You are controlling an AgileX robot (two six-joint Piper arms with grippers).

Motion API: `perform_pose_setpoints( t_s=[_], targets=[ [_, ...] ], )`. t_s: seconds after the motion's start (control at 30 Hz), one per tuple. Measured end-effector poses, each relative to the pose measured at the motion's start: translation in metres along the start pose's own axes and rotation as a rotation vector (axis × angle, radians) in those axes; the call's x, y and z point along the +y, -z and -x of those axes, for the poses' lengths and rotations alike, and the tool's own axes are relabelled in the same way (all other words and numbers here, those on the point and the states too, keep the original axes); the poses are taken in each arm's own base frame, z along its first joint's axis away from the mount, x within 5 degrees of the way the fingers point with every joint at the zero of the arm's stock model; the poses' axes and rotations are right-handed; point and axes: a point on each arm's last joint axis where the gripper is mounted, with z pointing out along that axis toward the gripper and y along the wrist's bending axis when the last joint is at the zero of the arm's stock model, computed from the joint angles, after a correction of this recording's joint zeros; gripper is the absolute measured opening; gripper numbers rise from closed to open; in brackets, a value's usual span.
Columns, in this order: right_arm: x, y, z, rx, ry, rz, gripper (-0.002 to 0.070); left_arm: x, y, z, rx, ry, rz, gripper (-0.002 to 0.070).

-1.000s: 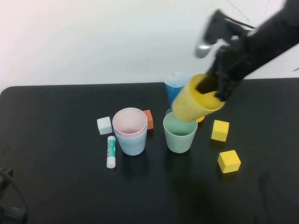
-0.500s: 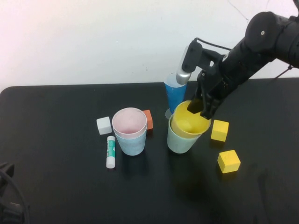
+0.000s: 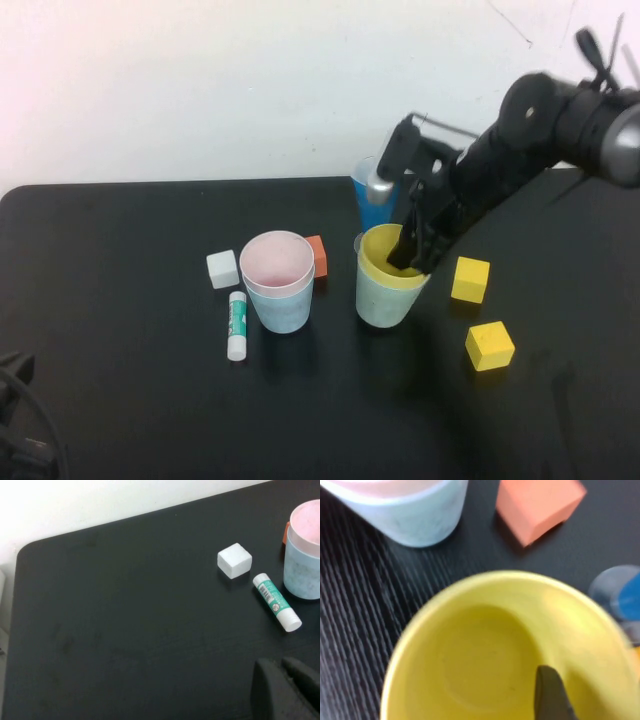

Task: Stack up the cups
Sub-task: Pick up the green cup, then place the green cup on the pink cup

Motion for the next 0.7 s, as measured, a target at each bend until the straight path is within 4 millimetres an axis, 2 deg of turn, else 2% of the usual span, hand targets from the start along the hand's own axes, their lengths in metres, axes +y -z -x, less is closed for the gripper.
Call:
perform_pose_setpoints(
  t_s=[0.1, 0.17, 0.27, 0.37, 0.5, 0.6, 0.7],
  targets=[
    [0.0, -0.014, -0.005, 0.006, -0.03, 0.029, 0.0323, 0.0, 0.0, -0.001, 0.0, -0.003, 0.0, 0.0001],
    [0.0, -0.017, -0.006, 0.001, -0.046, 0.039, 0.0254, 0.0, 0.0, 0.0, -0.002, -0.003, -0.001, 0.0002],
    [0.001, -0.013, 0.0, -0.028, -0.067, 0.062, 0.0092, 0.0, -0.001, -0.001, -0.002, -0.004, -0.001, 0.0002],
    [0.001, -0.002, 0.015, -0.096, -0.096, 0.091, 0.0066, 0.0, 0.0, -0.001, -0.004, -0.004, -0.002, 0.0002],
    [0.007, 0.036, 0.056, -0.239, -0.065, 0.117, 0.0065, 0.0, 0.0, -0.001, -0.004, -0.004, -0.002, 0.0002],
    [0.024, 0.062, 0.092, -0.317, 0.034, 0.093, 0.0064, 0.0, 0.0, 0.0, -0.006, -0.004, -0.003, 0.0002],
    [0.047, 0.071, 0.12, -0.318, 0.17, 0.034, 0.0064, 0.0, 0.0, 0.0, -0.008, -0.007, -0.004, 0.0002]
  ],
)
